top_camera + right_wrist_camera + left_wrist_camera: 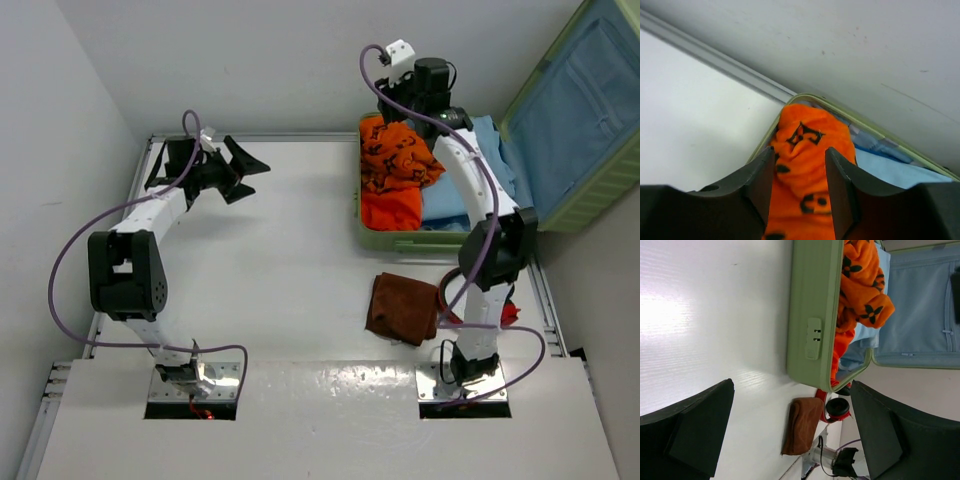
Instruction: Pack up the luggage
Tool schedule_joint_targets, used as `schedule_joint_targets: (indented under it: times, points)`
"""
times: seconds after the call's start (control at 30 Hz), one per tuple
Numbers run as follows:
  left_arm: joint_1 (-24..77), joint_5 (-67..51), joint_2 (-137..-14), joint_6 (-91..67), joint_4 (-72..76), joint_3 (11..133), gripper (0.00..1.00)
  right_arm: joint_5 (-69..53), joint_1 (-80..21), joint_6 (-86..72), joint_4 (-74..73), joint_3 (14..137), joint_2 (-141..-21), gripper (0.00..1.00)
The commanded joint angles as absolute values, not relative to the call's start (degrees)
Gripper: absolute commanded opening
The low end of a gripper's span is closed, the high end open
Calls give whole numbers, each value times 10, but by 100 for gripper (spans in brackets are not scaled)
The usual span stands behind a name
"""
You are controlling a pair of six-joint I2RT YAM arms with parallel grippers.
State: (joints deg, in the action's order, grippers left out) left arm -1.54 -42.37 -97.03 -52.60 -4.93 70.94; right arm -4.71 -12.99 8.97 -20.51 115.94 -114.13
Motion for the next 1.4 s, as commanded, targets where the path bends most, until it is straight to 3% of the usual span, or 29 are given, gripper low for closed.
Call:
schedule_joint_targets:
  times: [0.0, 0.13, 0.27, 0.47, 0.7, 0.97, 1.17, 1.37]
  points:
    - [-18, -426, -945, -525, -32, 705, 100, -47, -113, 45, -85, 1137, -1222, 44]
    - [-30, -432, -945, -519, -32, 705, 100, -41, -115, 4, 36, 1180, -1285, 40]
    - [-46, -438, -964, -508, -44, 705, 100, -37, -118, -15, -12, 1299, -1400, 37]
    - [-51, -438, -975, -508, -44, 705, 100, -17, -127, 97, -17, 1189, -1417, 37]
    - [-51, -438, -985, -508, -49, 705, 100, 32, -128, 194, -151, 1260, -1492, 41]
    - [-38, -426, -973, -498, -49, 725, 100, 15, -129, 192, -127, 1196, -1365, 58]
    - [-20, -393, -944, -467, -67, 747, 100, 3, -129, 166, -115, 1197, -1254, 61]
    - [-20, -353, -907, -419, -85, 752, 100, -31, -129, 116, -193, 1219, -1116, 66]
